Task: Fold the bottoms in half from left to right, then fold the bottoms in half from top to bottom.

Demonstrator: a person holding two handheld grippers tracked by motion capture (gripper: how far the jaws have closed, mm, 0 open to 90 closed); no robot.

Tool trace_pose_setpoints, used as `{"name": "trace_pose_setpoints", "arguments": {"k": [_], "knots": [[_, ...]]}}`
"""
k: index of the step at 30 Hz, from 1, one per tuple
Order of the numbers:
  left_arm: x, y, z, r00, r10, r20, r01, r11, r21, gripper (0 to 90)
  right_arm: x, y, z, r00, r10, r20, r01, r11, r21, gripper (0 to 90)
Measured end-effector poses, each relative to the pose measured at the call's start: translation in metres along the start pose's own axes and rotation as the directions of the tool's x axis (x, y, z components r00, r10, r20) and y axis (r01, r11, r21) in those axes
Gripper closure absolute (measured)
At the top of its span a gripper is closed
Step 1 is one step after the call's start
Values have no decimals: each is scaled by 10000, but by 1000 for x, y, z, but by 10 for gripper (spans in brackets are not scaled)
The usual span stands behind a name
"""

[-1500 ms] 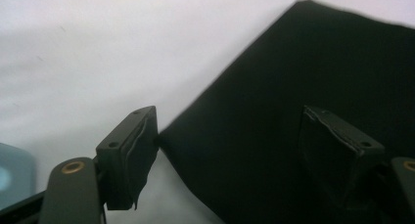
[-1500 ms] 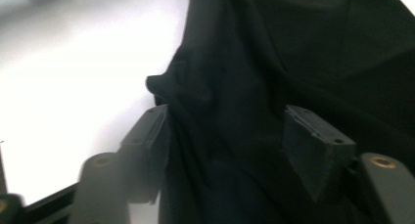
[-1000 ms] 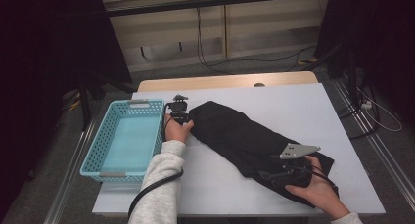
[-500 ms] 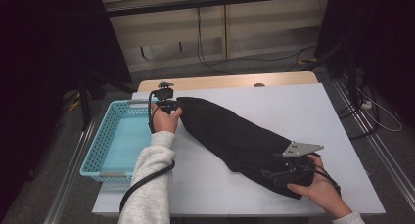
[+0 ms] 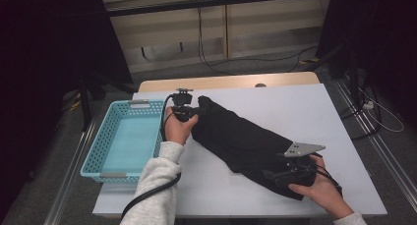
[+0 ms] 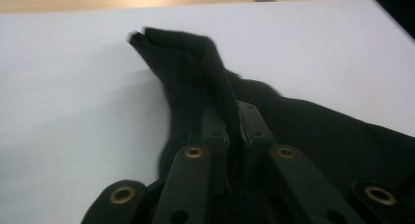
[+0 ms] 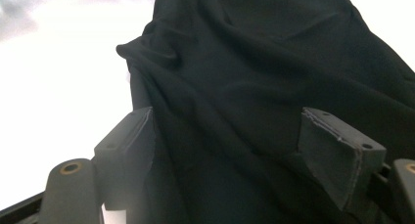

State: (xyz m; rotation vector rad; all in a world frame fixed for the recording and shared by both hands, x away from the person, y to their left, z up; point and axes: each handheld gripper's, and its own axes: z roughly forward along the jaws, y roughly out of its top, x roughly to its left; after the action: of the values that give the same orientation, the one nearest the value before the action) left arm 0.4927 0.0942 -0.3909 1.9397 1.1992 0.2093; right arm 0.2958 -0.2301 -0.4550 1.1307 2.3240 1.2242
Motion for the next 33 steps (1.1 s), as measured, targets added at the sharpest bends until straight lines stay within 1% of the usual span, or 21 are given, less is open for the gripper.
{"name": "trace_pose_setpoints", "arguments": {"k": [1, 2, 3, 6, 7, 8, 9, 11, 12, 15, 16, 17, 19, 21, 22, 23, 24, 28, 29, 32, 33], "knots": [[-10, -3, 1, 9986, 525, 85, -525, 9986, 41, 840, 0, 0, 0, 10000, -9, 10, 9, 10000, 11, 218], [-14, -5, 2, 9980, 608, 185, -608, 9981, -10, 840, 0, 0, 0, 10000, -16, 29, 16, 10000, 4, 216], [-19, -7, 4, 9964, 751, 397, -751, 9972, -5, 840, 0, 0, 0, 10000, 1, 30, -1, 10000, 14, 215], [-26, -14, 7, 9925, 934, 785, -938, 9956, 15, 840, 0, -1, 1, 10000, 23, 55, -23, 10000, 53, 211], [-29, -17, 8, 9918, 933, 873, -936, 9956, -8, 840, -1, -1, 1, 10000, 17, 73, -18, 10000, 45, 211], [-30, -18, 9, 9906, 1027, 900, -1032, 9947, 8, 840, -1, -1, 1, 9999, 15, 123, -16, 10000, 32, 207], [-30, -18, 9, 9906, 1027, 900, -1032, 9947, 8, 840, -2, -1, 1, 9999, 22, 112, -22, 10000, 19, 205], [-36, -25, 9, 9857, 1246, 1136, -1257, 9921, 30, 840, -3, -1, 0, 9998, 77, 181, -76, 10000, -16, 202], [-37, -27, 10, 9854, 1290, 1113, -1294, 9916, -40, 840, -4, -1, 0, 9997, 82, 220, -81, 10000, -17, 196], [-38, -32, 10, 9839, 1272, 1256, -1283, 9917, 3, 840, -5, -1, 0, 9995, 103, 304, -102, 9999, -33, 190], [-38, -33, 11, 9842, 1214, 1285, -1209, 9926, -116, 840, -5, -1, 0, 9994, 101, 324, -100, 9999, -43, 186], [-38, -35, 11, 9823, 1266, 1378, -1272, 9919, -46, 840, -5, -1, 0, 9994, 134, 329, -132, 9999, -46, 186], [-39, -37, 11, 9814, 1270, 1437, -1271, 9919, -88, 840, -5, 0, 1, 9993, 135, 345, -132, 9999, -101, 184], [-41, -41, 11, 9764, 1531, 1522, -1540, 9881, -60, 840, -5, 2, 1, 9993, 136, 340, -132, 9998, -132, 181], [-42, -42, 12, 9775, 1423, 1559, -1414, 9898, -164, 840, -5, 2, 1, 9993, 164, 329, -159, 9997, -169, 181], [-42, -42, 12, 9775, 1423, 1559, -1414, 9898, -164, 840, -5, 2, 1, 9993, 160, 345, -154, 9998, -160, 181], [-44, -44, 12, 9738, 1532, 1680, -1531, 9881, -132, 840, -5, 2, 1, 9991, 145, 409, -138, 9998, -155, 181], [-50, -47, 13, 9680, 1729, 1818, -1730, 9848, -154, 840, -7, 0, 2, 9986, 113, 508, -110, 9999, -60, 180], [-50, -47, 13, 9680, 1729, 1818, -1730, 9848, -154, 840, -8, 0, 2, 9986, 130, 520, -128, 9999, -55, 180], [-58, -47, 13, 9592, 2044, 1951, -2035, 9788, -247, 840, -9, 0, 1, 9980, 165, 604, -160, 9998, -94, 179], [-58, -47, 13, 9592, 2044, 1951, -2035, 9788, -247, 840, -9, 0, 1, 9980, 165, 604, -160, 9998, -94, 179]]}}
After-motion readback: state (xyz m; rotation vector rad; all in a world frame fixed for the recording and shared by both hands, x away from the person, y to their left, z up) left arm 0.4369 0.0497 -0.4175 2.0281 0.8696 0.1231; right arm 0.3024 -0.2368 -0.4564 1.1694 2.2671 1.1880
